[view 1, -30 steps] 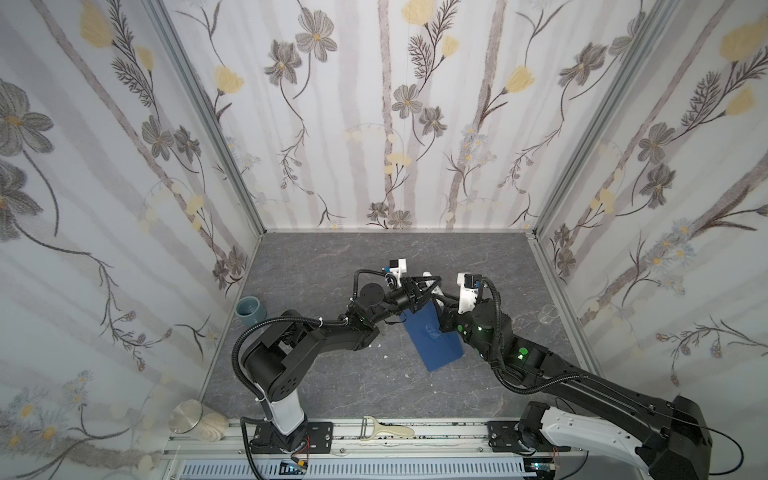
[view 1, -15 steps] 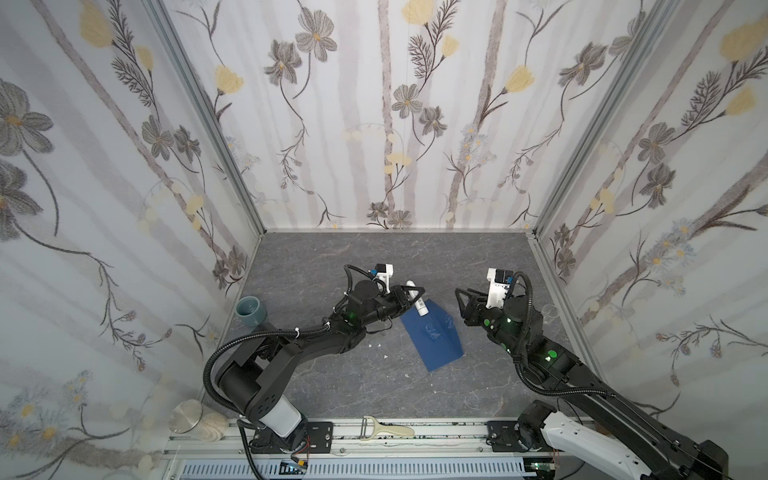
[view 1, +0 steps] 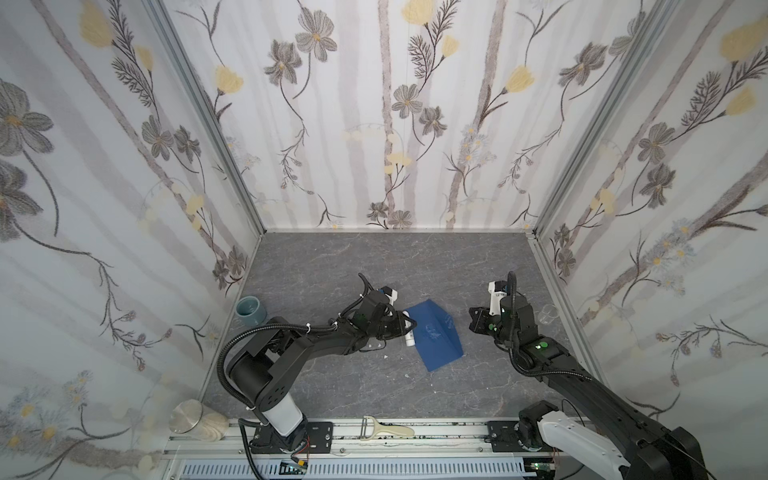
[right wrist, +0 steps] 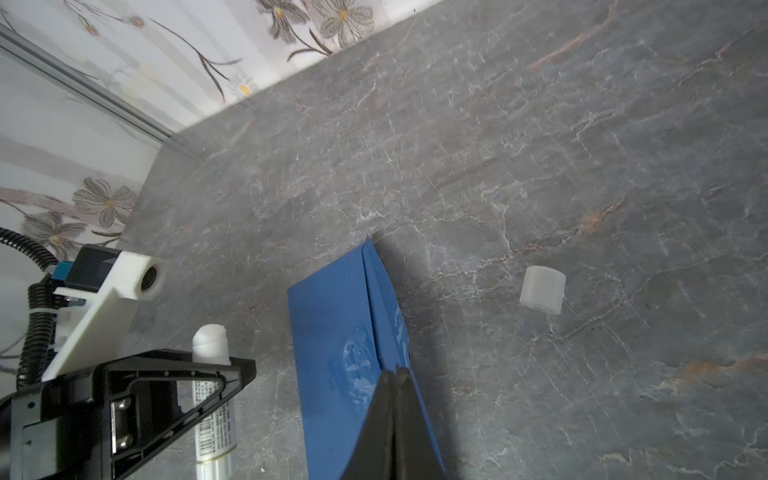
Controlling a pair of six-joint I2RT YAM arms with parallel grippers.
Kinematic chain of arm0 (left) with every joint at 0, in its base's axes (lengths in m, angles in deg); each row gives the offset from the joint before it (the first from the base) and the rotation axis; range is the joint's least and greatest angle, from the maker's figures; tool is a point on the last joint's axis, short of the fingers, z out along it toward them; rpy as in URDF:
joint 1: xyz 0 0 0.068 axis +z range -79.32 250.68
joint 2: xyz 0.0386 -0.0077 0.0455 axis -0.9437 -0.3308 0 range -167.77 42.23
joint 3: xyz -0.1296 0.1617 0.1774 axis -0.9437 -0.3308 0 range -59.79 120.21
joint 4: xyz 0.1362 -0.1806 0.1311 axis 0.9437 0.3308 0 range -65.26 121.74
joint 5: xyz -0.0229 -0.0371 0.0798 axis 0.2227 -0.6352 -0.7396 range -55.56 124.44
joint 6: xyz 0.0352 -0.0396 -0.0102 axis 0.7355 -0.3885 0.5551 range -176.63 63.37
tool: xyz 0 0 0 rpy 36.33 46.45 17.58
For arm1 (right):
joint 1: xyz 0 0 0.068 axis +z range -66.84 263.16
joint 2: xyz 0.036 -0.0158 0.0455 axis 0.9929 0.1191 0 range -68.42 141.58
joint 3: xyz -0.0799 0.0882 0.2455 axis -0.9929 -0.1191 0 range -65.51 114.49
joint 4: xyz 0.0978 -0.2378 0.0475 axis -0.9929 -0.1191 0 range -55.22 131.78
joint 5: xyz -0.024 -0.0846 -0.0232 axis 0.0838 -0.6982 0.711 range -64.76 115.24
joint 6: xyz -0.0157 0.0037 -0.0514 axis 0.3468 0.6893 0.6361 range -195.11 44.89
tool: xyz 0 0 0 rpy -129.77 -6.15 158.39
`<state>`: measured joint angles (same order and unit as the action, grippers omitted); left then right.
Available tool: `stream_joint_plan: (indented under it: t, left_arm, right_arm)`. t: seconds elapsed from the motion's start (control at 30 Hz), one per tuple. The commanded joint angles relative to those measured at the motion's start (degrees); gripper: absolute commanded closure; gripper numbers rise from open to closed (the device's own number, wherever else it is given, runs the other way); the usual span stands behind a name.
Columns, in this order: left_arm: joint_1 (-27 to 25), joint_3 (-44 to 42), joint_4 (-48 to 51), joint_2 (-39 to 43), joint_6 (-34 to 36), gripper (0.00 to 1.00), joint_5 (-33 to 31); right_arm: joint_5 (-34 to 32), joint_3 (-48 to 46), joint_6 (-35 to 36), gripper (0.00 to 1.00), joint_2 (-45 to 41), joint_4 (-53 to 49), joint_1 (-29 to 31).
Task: Place the letter into the envelope and seal it
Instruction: 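Lower the left gripper holding the glue stick while right gripper moves to the envelope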
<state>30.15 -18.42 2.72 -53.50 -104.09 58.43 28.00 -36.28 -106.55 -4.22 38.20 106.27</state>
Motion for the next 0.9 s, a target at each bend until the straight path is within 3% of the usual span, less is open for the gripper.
stream_joint_plan:
  t: [0.0,0.43,0.87]
  left_arm:
    - [-0.09,0.27,-0.65,-1.27,1.99,1.0,-1.48]
    - [0.08,3.26,-0.69,-7.44,1.08,1.0,-0.76]
    - [1.89,6.53,-0.74,-13.13,1.51,1.0,0.7]
  right_arm:
    - [0.49,-1.12,0.0,1.0,1.83,4.73,-0.43]
    - [2.42,-3.49,-0.57,1.0,14.74,13.17,-3.06]
    - [8.26,-4.34,-3.89,1.0,22.97,21.43,-0.71]
